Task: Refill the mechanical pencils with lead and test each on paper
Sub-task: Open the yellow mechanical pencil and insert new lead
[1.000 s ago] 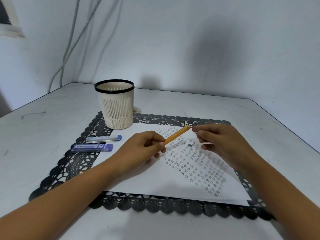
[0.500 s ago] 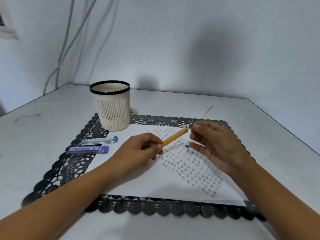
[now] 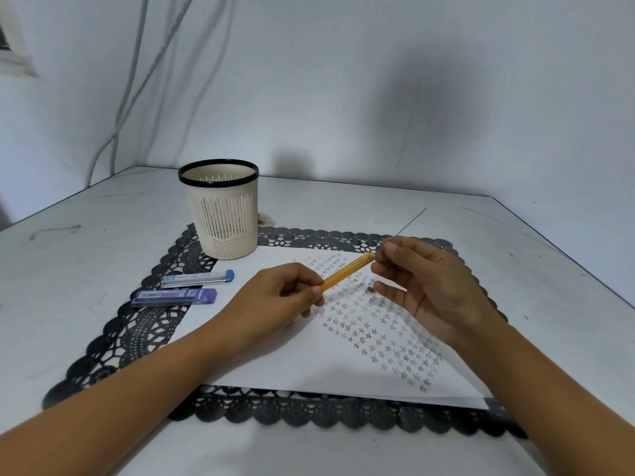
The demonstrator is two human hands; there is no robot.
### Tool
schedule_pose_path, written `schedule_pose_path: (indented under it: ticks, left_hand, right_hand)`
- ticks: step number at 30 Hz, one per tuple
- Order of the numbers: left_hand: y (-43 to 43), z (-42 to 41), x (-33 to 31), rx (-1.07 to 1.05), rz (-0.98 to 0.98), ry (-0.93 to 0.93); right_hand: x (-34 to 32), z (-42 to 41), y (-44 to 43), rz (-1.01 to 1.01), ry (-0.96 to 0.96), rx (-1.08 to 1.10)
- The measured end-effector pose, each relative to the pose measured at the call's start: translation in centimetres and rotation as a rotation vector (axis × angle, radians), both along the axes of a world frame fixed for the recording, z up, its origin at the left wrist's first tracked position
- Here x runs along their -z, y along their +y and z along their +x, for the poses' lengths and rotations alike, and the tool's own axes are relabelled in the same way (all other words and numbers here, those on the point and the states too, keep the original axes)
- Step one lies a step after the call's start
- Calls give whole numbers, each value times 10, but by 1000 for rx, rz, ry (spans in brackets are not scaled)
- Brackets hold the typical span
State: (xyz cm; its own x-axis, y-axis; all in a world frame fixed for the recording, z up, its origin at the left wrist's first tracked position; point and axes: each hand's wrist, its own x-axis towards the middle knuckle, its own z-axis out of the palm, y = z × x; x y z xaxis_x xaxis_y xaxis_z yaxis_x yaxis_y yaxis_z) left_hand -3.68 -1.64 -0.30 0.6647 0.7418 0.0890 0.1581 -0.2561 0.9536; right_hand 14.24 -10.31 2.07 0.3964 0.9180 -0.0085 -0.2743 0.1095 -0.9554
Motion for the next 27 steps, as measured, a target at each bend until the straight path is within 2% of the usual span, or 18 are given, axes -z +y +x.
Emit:
schedule_pose_path:
  ticks: [7, 21, 27]
  left_hand:
    - [0, 1, 0, -2, 2, -9]
    - [0, 0, 0, 1, 12, -6]
    - [1, 0, 1, 2, 16, -5]
  right_hand:
    - [2, -1, 1, -35, 15, -22]
    - [4, -6, 3, -40, 183, -45]
    - [6, -7, 2, -52, 171, -54]
